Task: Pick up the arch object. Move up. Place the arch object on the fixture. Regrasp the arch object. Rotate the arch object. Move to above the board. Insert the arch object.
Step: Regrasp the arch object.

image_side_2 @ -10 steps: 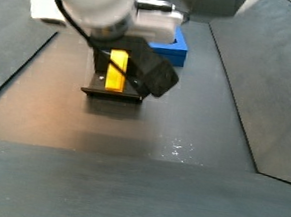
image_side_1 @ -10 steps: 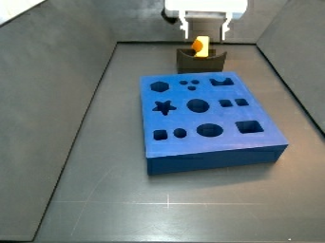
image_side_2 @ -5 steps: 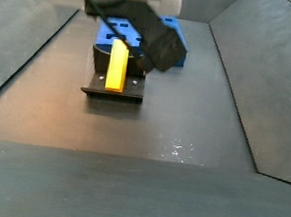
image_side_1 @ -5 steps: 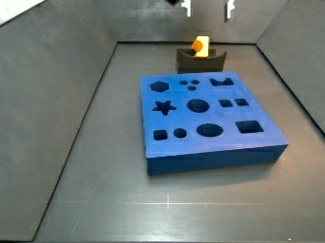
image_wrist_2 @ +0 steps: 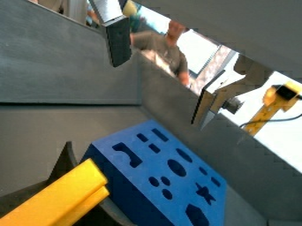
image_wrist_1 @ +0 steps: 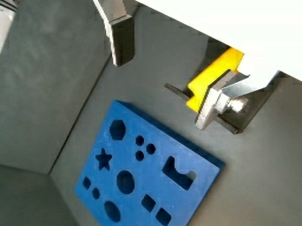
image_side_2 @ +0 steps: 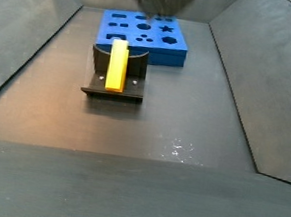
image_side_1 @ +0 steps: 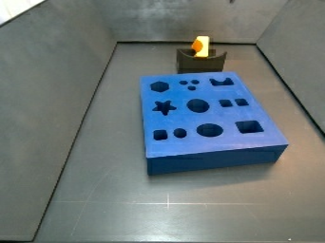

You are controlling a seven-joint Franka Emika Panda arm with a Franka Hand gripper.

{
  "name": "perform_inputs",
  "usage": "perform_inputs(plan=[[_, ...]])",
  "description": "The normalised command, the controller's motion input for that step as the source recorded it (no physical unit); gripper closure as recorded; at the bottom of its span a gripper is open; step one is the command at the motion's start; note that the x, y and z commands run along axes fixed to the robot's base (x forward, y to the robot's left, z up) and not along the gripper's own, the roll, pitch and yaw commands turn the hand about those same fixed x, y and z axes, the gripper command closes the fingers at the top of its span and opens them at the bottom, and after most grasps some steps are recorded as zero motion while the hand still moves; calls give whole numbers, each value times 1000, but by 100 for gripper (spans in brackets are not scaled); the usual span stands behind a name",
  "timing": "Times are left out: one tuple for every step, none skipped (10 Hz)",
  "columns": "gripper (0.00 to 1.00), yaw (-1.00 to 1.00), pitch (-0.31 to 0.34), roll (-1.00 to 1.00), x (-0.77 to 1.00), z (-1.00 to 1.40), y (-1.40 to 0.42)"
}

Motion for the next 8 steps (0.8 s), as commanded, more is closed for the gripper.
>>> perform_inputs(plan=[[0,15,34,1000,-100,127,-573],[0,15,29,1000,-78,32,-406],[0,15,26,1000,-58,13,-264],[0,15,23,1000,-47,9,-66],[0,15,21,1000,-45,15,0],[0,15,16,1000,-37,3,-9],[0,15,13,1000,-42,3,-14],[0,16,4,1000,-48,13,-22]])
